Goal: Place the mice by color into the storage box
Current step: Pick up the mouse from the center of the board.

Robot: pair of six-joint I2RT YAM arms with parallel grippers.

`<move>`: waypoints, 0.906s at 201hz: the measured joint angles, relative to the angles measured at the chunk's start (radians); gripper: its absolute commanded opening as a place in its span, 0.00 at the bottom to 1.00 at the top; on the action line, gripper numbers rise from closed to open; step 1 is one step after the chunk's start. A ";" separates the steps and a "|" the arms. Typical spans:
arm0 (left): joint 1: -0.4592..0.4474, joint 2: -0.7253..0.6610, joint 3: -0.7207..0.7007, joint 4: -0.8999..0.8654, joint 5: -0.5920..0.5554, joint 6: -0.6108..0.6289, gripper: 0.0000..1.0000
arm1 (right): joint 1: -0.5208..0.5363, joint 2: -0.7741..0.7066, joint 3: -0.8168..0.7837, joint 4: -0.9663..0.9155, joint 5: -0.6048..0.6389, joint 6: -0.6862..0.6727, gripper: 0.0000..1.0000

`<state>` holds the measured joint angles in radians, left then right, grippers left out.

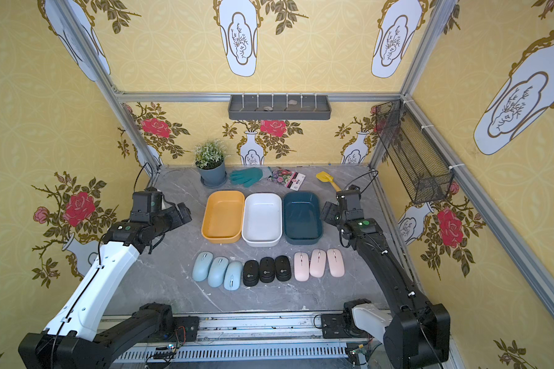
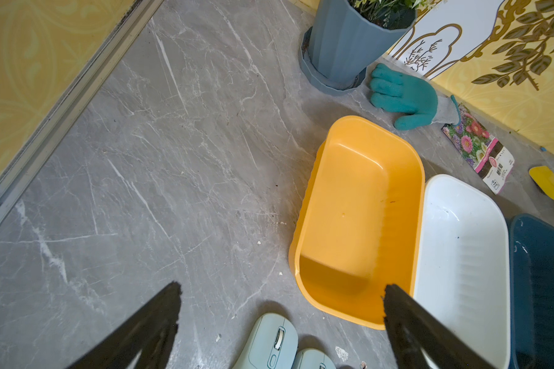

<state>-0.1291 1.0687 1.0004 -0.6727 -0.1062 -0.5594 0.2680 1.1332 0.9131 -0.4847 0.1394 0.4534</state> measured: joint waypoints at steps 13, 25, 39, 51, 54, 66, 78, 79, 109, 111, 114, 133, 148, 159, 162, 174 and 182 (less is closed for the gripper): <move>0.000 0.004 0.000 0.000 -0.002 0.001 1.00 | 0.000 0.000 0.000 -0.008 0.000 0.004 1.00; 0.000 0.009 0.000 0.000 -0.004 0.001 1.00 | -0.004 0.000 0.000 -0.010 0.000 0.013 0.99; -0.002 0.012 0.000 0.000 -0.006 0.001 1.00 | -0.015 0.002 -0.002 -0.012 -0.014 0.018 0.99; -0.003 0.012 0.000 0.000 -0.006 0.001 1.00 | -0.023 0.005 -0.009 -0.020 -0.025 0.027 1.00; -0.003 0.012 0.000 0.000 -0.006 0.001 1.00 | -0.025 0.006 -0.012 -0.025 -0.027 0.031 1.00; -0.004 0.011 0.001 0.000 -0.006 0.001 1.00 | -0.027 0.012 -0.029 -0.048 -0.027 0.051 0.99; -0.006 0.005 0.001 0.000 -0.005 0.001 1.00 | -0.026 0.024 -0.046 -0.087 -0.039 0.073 0.96; -0.007 0.005 0.001 0.000 -0.005 0.001 1.00 | -0.026 0.025 -0.047 -0.090 -0.039 0.076 0.96; -0.010 -0.011 0.003 0.000 -0.004 -0.002 1.00 | 0.002 0.055 -0.076 -0.180 -0.063 0.136 0.93; -0.010 -0.011 0.004 0.000 -0.003 -0.002 1.00 | 0.005 0.055 -0.079 -0.186 -0.066 0.142 0.93; -0.010 -0.013 0.005 0.000 -0.001 -0.002 1.00 | 0.008 0.056 -0.084 -0.193 -0.071 0.150 0.92; -0.013 -0.019 0.010 0.000 0.003 -0.002 1.00 | 0.024 0.059 -0.117 -0.233 -0.086 0.187 0.90; -0.013 -0.024 0.012 0.000 0.008 -0.002 1.00 | 0.025 0.059 -0.146 -0.262 -0.102 0.213 0.90; -0.013 -0.028 0.012 -0.001 0.010 -0.002 1.00 | 0.026 0.058 -0.168 -0.277 -0.108 0.233 0.89; -0.013 -0.029 0.012 -0.001 0.010 -0.002 1.00 | 0.026 0.058 -0.174 -0.280 -0.109 0.235 0.90; -0.013 -0.036 0.012 -0.001 0.011 -0.002 1.00 | 0.026 0.058 -0.193 -0.294 -0.123 0.255 0.90; -0.013 -0.040 0.012 -0.001 0.014 -0.002 1.00 | 0.026 0.059 -0.200 -0.303 -0.133 0.259 0.90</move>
<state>-0.1425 1.0290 1.0126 -0.6739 -0.0921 -0.5617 0.2935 1.1923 0.7136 -0.7876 0.0067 0.7128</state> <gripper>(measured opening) 0.997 0.896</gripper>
